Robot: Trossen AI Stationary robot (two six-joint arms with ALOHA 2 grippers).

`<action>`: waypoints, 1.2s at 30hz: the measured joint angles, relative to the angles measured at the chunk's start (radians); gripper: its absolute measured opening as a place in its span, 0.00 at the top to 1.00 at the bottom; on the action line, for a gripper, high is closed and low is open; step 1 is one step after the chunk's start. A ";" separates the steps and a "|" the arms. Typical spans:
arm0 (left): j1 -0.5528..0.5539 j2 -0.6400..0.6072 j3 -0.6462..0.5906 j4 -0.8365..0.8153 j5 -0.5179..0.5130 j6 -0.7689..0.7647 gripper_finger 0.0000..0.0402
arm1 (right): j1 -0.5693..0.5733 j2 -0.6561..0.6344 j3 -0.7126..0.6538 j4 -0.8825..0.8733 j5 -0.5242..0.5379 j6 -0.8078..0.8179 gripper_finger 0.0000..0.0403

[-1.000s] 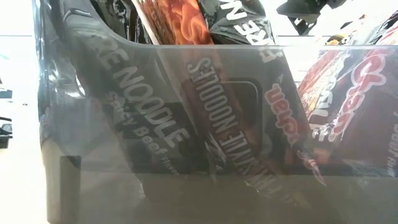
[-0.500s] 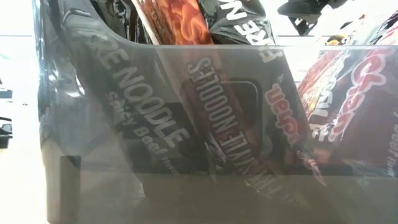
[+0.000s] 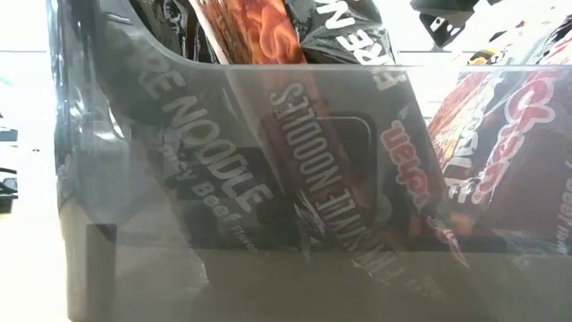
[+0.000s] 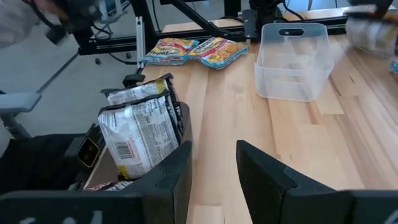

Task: Sort Maruchan noodles
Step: Put the black noodle pack into the black bin

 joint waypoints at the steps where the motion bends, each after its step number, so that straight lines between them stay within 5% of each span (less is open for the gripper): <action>1: -0.016 -0.015 0.036 -0.034 0.007 -0.001 0.99 | 0.002 0.000 0.000 -0.002 0.000 0.000 0.68; 14: -0.394 -0.126 0.320 -0.073 0.198 0.054 1.00 | 0.007 0.000 0.000 -0.002 0.003 -0.031 0.68; 26: -0.809 -0.114 0.333 0.356 0.264 0.402 1.00 | 0.007 0.000 0.000 0.001 0.003 -0.028 0.68; 36: -0.983 0.031 0.333 0.592 0.253 0.698 1.00 | 0.006 -0.063 0.001 -0.072 0.043 -0.124 0.68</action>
